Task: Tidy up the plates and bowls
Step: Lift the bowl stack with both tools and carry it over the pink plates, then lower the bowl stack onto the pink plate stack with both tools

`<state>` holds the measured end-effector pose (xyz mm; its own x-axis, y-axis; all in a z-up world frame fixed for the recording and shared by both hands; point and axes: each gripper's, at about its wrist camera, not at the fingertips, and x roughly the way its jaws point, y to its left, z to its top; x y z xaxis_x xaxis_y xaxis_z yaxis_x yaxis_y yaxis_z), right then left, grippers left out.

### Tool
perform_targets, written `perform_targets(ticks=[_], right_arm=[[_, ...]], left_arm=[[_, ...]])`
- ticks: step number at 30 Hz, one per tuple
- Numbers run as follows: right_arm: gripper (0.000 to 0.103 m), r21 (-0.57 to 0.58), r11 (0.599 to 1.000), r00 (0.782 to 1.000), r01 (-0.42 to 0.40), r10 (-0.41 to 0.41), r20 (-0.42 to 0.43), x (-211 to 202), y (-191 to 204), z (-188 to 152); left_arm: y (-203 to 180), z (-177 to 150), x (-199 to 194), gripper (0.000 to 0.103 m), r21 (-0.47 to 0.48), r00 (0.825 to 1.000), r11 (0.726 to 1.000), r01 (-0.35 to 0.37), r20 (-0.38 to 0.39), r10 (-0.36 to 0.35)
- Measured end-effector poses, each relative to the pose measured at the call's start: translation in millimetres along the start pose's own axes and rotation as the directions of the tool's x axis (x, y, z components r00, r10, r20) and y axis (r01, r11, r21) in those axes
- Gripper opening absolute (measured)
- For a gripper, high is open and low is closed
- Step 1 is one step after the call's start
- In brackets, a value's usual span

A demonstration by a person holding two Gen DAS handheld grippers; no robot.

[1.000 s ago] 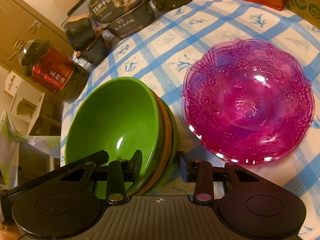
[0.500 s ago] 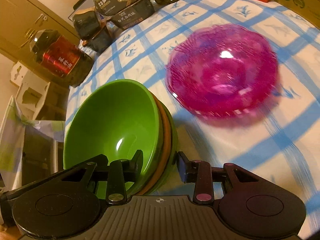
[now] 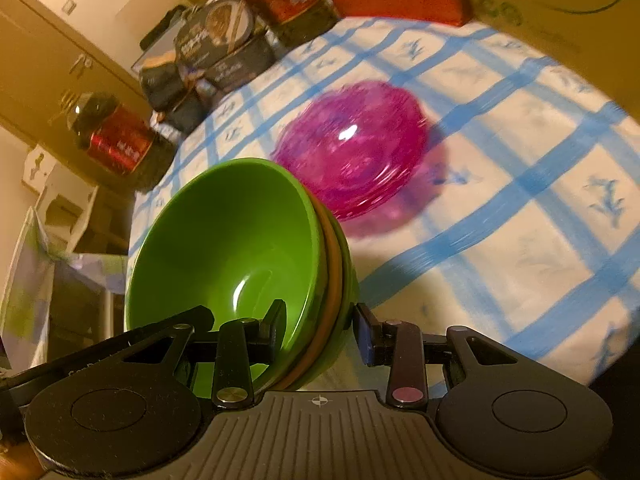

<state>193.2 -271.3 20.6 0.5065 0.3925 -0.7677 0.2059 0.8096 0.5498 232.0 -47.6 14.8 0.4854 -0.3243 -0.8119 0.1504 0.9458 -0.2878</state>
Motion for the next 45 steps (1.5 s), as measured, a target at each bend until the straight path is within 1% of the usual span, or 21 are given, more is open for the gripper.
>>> perform_targets(ticks=[9,17,24,33,38,45], right_arm=[[0.037,0.01,1.0,0.999,0.011,-0.011,0.044,-28.5,-19.5,32.3],[0.037,-0.01,1.0,0.998,0.013,-0.012,0.065,-30.5,-24.7,74.2],[0.037,-0.03,1.0,0.998,0.008,-0.006,0.055,-13.3,-26.9,113.6],[0.036,-0.039,0.999,1.0,0.006,-0.005,0.02,23.4,-28.5,148.8],[0.036,-0.044,0.999,1.0,0.006,-0.006,-0.003,46.5,-28.5,158.4],[0.036,-0.043,0.999,0.999,0.009,-0.01,-0.031,71.8,-31.3,162.2]], left_arm=[[-41.0,18.1,6.1,0.029,0.024,1.0,0.999,0.029,0.008,-0.029],[-60.9,50.6,20.1,0.029,0.021,0.999,0.999,0.036,0.016,-0.036],[-62.6,83.0,41.7,0.029,-0.001,0.999,0.999,0.037,0.021,-0.037],[-52.2,114.1,74.4,0.029,-0.032,1.0,0.999,0.019,0.011,-0.019],[-42.3,122.5,90.3,0.029,-0.05,1.0,0.999,0.004,0.0,-0.004],[-28.6,122.8,110.2,0.029,-0.07,1.0,0.997,-0.013,-0.022,0.011]])
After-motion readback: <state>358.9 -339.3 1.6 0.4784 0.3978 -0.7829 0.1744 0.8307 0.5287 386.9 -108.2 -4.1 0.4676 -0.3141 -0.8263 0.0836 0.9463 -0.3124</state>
